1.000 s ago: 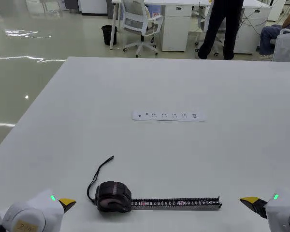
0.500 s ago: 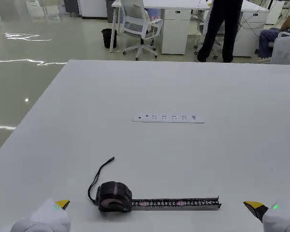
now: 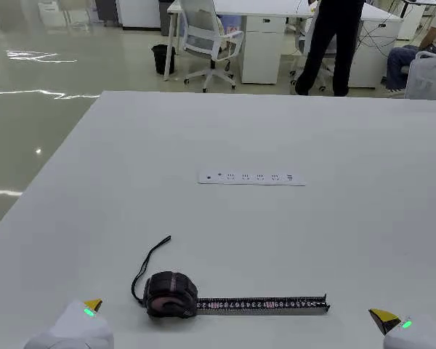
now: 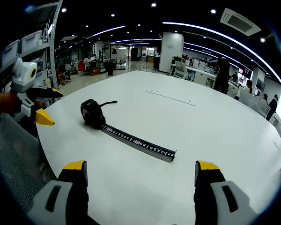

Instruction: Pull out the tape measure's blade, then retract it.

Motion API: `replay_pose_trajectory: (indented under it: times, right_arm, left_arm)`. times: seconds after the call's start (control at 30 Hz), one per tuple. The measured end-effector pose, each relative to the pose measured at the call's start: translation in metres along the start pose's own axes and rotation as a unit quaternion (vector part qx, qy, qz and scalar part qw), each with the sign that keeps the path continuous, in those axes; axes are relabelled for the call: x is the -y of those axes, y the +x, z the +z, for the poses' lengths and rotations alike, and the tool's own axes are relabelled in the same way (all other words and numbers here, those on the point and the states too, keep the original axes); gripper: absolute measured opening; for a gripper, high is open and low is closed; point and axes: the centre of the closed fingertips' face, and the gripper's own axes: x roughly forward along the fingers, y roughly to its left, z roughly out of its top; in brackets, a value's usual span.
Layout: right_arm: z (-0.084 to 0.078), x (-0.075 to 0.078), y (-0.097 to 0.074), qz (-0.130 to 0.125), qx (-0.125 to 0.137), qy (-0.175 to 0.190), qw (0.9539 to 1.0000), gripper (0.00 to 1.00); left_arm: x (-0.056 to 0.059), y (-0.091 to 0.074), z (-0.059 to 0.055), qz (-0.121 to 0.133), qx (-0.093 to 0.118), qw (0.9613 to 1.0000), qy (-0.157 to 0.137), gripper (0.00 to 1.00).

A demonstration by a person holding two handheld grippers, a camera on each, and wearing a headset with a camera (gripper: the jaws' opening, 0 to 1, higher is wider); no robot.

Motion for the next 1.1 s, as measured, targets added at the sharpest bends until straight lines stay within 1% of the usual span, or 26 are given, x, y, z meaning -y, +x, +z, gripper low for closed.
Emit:
replay_pose_trajectory:
  times: [0.1, 0.2, 0.27, 0.33, 0.47, 0.6, 0.8, 0.97, 1.1]
  right_arm:
    - [0.000, -0.003, -0.002, -0.007, 0.003, 0.012, 0.9999, 0.99]
    - [-0.001, -0.006, -0.003, -0.009, 0.003, 0.018, 0.9998, 1.00]
    - [0.000, -0.008, -0.004, -0.009, 0.006, 0.017, 0.9998, 1.00]
    - [-0.001, -0.008, -0.004, -0.011, 0.003, 0.012, 0.9999, 1.00]
    - [-0.001, -0.011, -0.005, -0.006, 0.005, 0.013, 0.9999, 1.00]
    - [0.001, -0.009, -0.005, -0.008, 0.009, 0.014, 0.9998, 1.00]
    - [0.001, -0.007, -0.006, -0.012, 0.011, 0.016, 0.9997, 1.00]
    - [0.001, -0.006, -0.006, -0.012, 0.010, 0.015, 0.9998, 1.00]
    - [-0.001, -0.005, -0.005, -0.012, 0.010, 0.017, 0.9997, 1.00]
  left_arm:
    - [0.003, 0.001, 0.000, 0.003, -0.001, 1.0000, -0.008, 0.99]
    - [0.006, 0.000, 0.002, 0.010, 0.003, 0.9999, -0.004, 0.99]
    - [0.005, 0.000, 0.003, 0.014, 0.005, 0.9999, -0.007, 0.99]
    - [0.006, 0.000, 0.004, 0.014, 0.005, 0.9998, -0.013, 0.99]
    - [0.008, -0.001, 0.005, 0.019, 0.008, 0.9997, -0.009, 0.99]
    - [0.010, 0.000, 0.005, 0.019, 0.006, 0.9998, -0.010, 0.99]
    - [0.010, 0.000, 0.006, 0.027, 0.002, 0.9996, -0.008, 0.99]
    - [0.011, 0.004, 0.007, 0.032, 0.001, 0.9994, -0.015, 0.98]
    - [0.012, 0.007, 0.006, 0.037, 0.001, 0.9991, -0.023, 0.95]
